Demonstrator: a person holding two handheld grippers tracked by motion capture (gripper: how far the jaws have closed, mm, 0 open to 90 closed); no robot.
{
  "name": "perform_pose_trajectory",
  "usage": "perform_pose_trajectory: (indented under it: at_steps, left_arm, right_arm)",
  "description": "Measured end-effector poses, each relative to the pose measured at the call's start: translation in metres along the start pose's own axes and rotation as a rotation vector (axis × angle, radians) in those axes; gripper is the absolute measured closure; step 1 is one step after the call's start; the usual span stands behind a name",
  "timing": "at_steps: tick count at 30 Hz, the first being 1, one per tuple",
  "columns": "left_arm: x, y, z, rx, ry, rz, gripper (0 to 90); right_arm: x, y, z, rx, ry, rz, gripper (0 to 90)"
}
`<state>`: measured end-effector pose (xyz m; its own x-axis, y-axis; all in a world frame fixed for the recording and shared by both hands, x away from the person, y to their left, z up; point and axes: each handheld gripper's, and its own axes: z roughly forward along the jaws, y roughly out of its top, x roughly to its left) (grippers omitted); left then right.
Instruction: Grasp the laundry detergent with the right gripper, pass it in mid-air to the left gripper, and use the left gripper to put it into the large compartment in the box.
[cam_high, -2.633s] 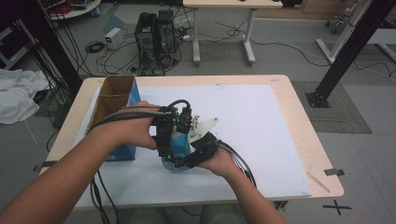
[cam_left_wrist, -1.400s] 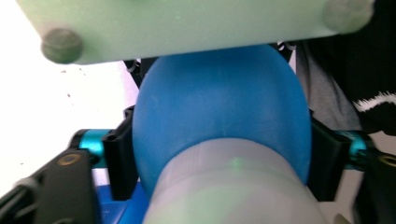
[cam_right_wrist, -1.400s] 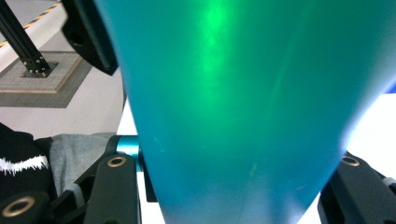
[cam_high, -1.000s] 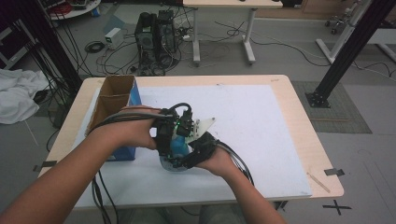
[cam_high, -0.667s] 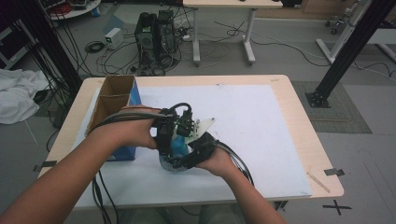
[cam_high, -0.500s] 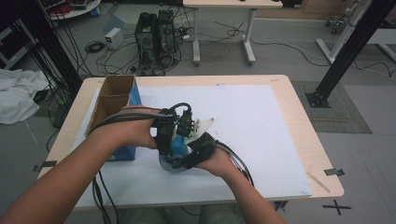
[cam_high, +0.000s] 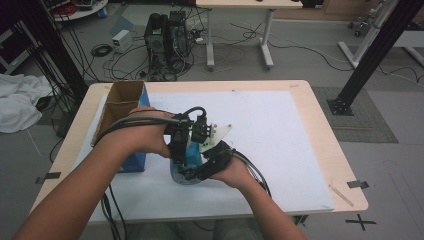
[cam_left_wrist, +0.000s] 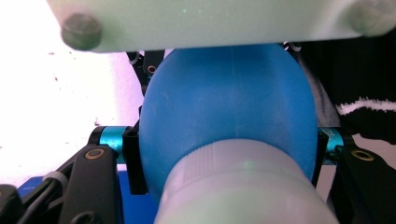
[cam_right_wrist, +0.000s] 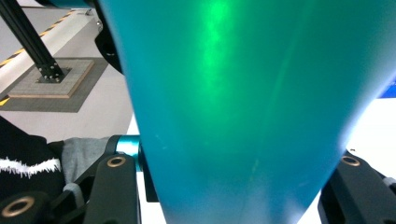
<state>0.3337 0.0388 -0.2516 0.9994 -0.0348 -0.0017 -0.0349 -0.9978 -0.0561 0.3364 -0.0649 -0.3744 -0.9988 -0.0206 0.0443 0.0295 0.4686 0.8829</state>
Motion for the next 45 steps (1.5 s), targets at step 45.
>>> perform_pose_trajectory:
  at_steps: [45]
  left_arm:
    - [0.021, -0.025, -0.054, -0.017, -0.001, -0.14, 38.2]
  right_arm:
    - [-0.011, 0.005, -0.067, 0.038, -0.126, 0.019, 13.2]
